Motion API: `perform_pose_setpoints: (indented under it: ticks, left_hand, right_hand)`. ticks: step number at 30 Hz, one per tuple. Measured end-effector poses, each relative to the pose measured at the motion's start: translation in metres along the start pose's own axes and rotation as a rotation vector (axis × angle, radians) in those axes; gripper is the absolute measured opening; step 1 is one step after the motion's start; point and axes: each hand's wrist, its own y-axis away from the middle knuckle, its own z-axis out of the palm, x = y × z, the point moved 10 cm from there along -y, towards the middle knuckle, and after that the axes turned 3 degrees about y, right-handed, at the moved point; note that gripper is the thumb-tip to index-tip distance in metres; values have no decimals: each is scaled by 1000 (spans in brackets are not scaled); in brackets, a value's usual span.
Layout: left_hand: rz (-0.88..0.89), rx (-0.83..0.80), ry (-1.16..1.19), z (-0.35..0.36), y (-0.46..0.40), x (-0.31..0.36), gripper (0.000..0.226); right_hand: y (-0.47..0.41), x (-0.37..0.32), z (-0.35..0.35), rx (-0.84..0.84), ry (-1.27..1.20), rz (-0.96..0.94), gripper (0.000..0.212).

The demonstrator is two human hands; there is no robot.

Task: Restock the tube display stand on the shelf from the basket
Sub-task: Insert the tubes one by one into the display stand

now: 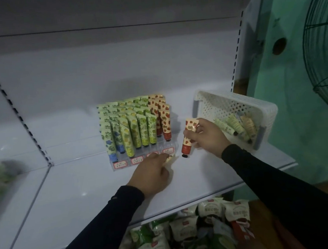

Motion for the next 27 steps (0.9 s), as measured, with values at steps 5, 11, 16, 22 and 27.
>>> perform_pose_setpoints:
  ticks: [5, 11, 16, 22, 27]
  left_hand:
    - [34, 96, 10, -38, 2, 5, 26]
    - [71, 391, -50, -141, -15, 21, 2]
    - [-29, 395, -220, -178, -53, 2, 39]
    - [-215, 204, -368, -150, -88, -20, 86]
    - [-290, 157, -455, -148, -94, -36, 89]
  right_hand:
    - [-2, -22, 0, 36, 80, -77, 40]
    - [-12, -51, 0, 33, 92, -161, 39]
    - [-17, -74, -2, 82, 89, -242, 25]
    - [-19, -98, 2, 96, 232, -323, 26]
    - [-20, -107, 7, 113, 296, -354, 23]
